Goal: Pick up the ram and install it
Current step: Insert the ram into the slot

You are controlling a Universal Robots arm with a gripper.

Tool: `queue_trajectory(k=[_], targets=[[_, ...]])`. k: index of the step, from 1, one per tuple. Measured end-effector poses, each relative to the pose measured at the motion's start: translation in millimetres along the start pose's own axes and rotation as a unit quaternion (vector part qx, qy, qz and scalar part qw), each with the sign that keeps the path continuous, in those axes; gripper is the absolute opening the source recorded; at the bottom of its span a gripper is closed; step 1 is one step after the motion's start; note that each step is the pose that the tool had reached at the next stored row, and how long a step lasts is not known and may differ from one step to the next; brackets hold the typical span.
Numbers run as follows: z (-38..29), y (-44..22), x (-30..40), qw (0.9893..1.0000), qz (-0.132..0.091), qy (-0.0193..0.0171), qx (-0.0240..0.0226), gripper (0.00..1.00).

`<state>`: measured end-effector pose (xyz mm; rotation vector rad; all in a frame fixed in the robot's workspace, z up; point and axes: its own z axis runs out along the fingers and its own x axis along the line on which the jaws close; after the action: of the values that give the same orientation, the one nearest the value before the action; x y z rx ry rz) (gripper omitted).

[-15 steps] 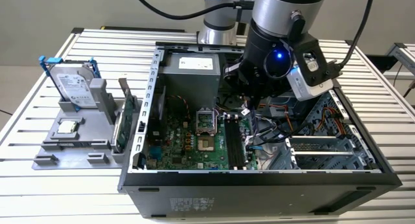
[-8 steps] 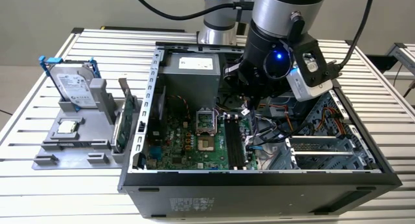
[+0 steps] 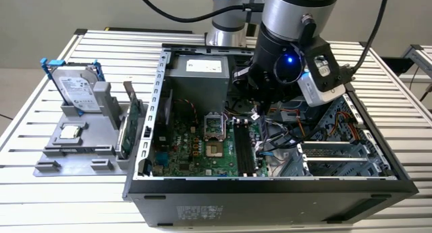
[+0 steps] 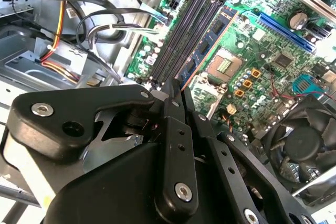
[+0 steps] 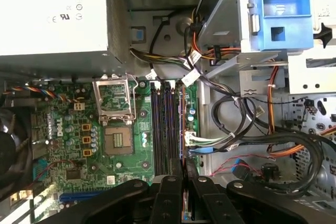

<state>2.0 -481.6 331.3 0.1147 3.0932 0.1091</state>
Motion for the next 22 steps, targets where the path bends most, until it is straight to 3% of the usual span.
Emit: queue_trajectory(k=[9, 12, 15, 22], targets=[[12.6, -0.9, 0.5, 1.0000, 0.000, 0.0014, 0.0012, 0.00], [13.7, -1.0, 0.6, 0.9999, 0.000, 0.0041, 0.0094, 0.00], [15.3, -1.1, 0.6, 0.9998, -0.001, 0.0036, 0.0202, 0.00], [20.0, -1.4, 0.8, 0.9997, -0.001, 0.0036, 0.0223, 0.00]])
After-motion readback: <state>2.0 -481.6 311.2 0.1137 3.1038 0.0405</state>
